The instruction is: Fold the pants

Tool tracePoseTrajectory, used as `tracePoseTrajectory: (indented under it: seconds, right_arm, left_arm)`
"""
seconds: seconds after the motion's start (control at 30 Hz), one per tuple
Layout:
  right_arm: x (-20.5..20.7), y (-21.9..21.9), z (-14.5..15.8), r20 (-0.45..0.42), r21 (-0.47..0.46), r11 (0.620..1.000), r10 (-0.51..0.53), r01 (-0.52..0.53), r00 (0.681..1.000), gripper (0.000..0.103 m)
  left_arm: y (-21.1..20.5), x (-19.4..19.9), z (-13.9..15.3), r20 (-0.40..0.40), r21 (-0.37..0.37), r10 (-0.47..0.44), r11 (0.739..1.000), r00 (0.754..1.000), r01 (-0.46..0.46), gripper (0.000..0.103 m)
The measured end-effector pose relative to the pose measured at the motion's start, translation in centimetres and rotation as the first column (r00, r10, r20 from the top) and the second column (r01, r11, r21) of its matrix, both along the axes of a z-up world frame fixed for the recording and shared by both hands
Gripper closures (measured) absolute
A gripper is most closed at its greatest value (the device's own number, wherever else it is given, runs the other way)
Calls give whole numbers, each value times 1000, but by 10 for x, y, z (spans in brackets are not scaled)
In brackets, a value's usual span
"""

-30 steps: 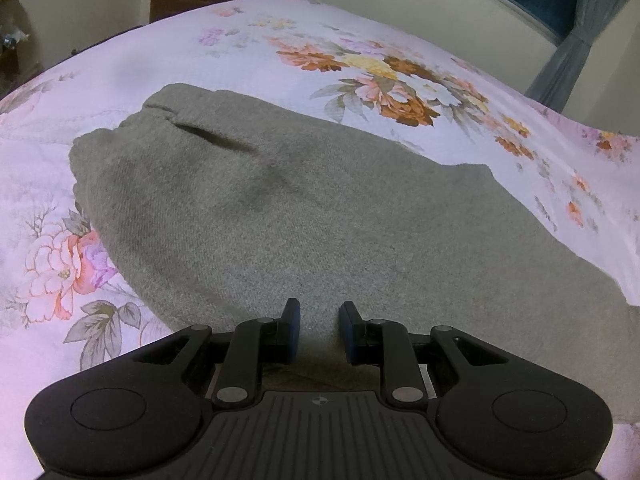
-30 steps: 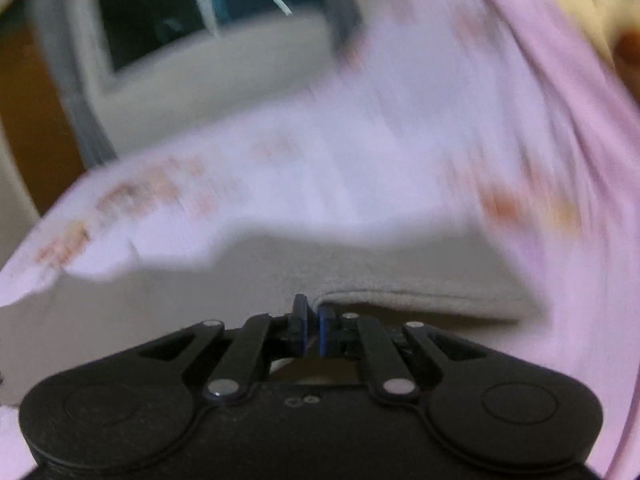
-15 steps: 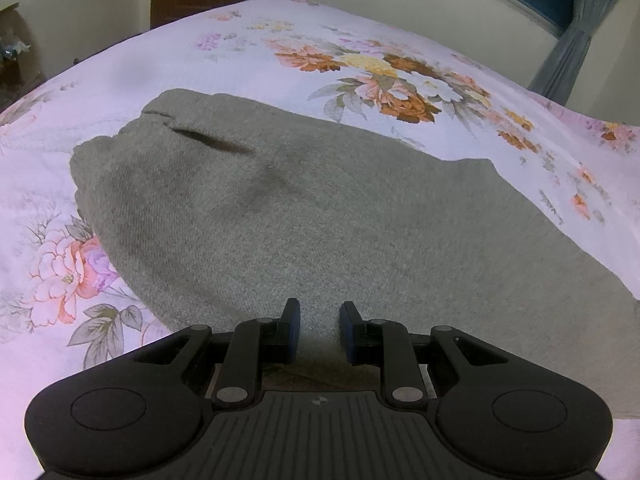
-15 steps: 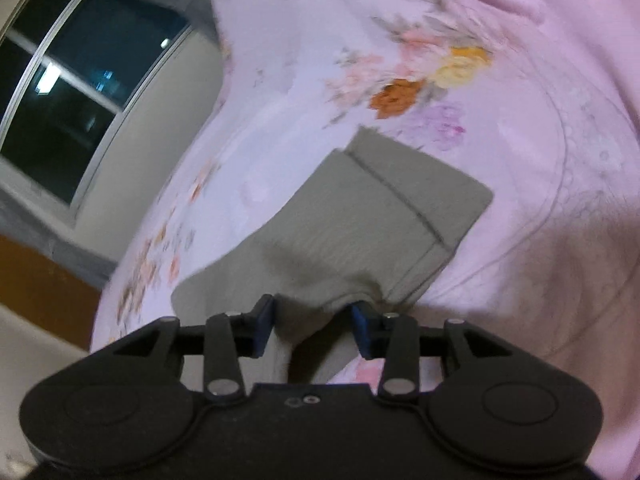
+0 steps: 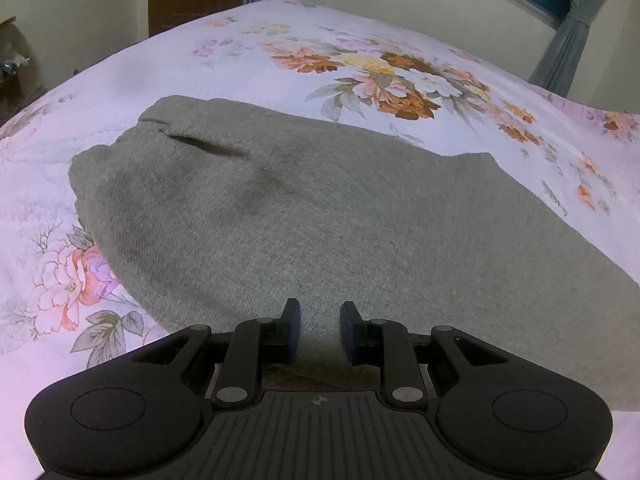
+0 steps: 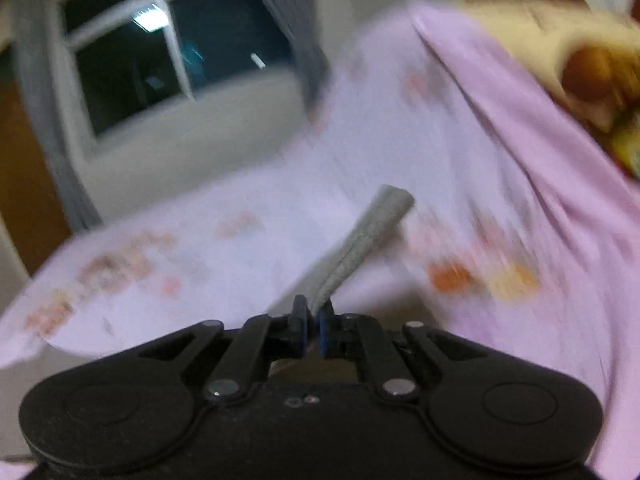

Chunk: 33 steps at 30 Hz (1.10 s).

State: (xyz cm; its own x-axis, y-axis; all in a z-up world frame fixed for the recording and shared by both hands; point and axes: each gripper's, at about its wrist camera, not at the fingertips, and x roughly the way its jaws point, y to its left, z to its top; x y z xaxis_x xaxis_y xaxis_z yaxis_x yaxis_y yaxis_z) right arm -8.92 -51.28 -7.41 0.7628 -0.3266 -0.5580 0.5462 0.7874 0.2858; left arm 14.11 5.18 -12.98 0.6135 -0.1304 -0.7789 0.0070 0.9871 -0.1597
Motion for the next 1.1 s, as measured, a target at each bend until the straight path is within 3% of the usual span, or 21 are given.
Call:
tracePoseTrajectory:
  seconds: [0.1, 0.13, 0.23, 0.3, 0.4, 0.5, 0.6, 0.7, 0.77, 0.87, 1.03, 1.07, 1.1]
  right_arm:
    - [-4, -19, -39, -88, 176, 982, -59, 74, 994, 96]
    - [-7, -19, -41, -72, 190, 978, -76, 89, 994, 97]
    - [-12, -19, -33, -56, 225, 968, -98, 108, 994, 85]
    - [-16, -20, -29, -44, 234, 966, -100, 107, 994, 85]
    - [-15, -24, -28, -70, 206, 970, -114, 127, 991, 90]
    - [-7, -22, -34, -173, 121, 981, -131, 153, 976, 95]
    - [-11, -14, -23, -184, 62, 982, -163, 177, 969, 86]
    - [-17, -4, -2, -142, -32, 974, -226, 224, 964, 79]
    - [-12, 6, 10, -104, -53, 984, -177, 172, 979, 78]
    - [21, 33, 16, -105, -56, 998, -2, -4, 995, 78]
    - [83, 80, -9, -173, -46, 975, 208, -219, 963, 79]
    - [96, 89, -15, -190, -62, 965, 241, -256, 952, 80]
    - [108, 97, -20, -211, -85, 952, 271, -294, 939, 80]
  left_arm:
    - [0, 0, 0, 0, 3, -3, 1000, 1000, 3, 80]
    - [0, 0, 0, 0, 5, -6, 1000, 1000, 6, 80]
    - [0, -1, 0, 0, 6, -8, 1000, 1000, 8, 80]
    - [-1, -1, 0, 2, 10, -10, 1000, 1000, 10, 80]
    - [-4, -1, 0, 11, 36, -24, 999, 1000, 23, 79]
    - [-4, -1, 1, 14, 37, -27, 999, 1000, 26, 78]
    - [-6, -4, 4, 26, 37, -23, 999, 999, 22, 76]
    - [-18, -10, 12, 42, 38, -50, 998, 998, 48, 75]
    - [-34, -15, 21, 66, 3, -103, 995, 992, 103, 75]
    - [-75, -17, 27, 88, 2, -215, 976, 973, 216, 75]
    - [-157, -16, 14, 63, -30, -375, 925, 925, 378, 74]
    - [-173, -15, 8, 67, -7, -403, 915, 913, 404, 73]
    - [-186, -14, 5, 76, 23, -415, 910, 907, 414, 64]
